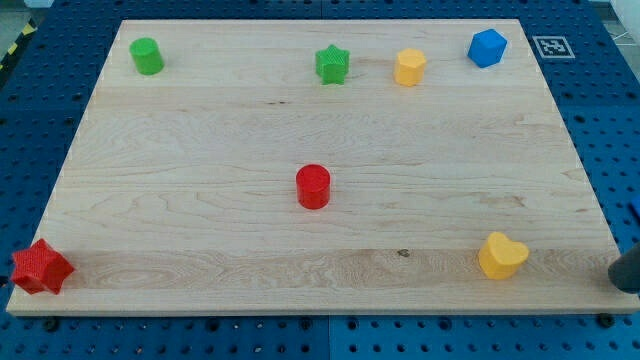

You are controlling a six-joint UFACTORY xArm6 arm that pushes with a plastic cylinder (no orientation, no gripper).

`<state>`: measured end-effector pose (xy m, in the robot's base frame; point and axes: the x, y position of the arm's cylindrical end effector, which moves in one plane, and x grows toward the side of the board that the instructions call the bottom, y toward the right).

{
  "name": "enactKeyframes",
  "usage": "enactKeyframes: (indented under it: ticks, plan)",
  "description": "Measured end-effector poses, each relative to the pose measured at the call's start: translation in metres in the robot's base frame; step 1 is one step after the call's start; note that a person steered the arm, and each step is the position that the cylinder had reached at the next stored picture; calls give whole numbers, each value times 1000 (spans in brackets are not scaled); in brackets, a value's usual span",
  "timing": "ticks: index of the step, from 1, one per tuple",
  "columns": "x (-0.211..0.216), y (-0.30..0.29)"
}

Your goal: Move your arm towards yellow heart

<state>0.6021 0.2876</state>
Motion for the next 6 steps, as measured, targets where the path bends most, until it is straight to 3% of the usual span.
enactKeyframes:
  ticks: [4,5,6]
  plan:
    - [16,-46]
    - [9,-144]
    - [9,-145]
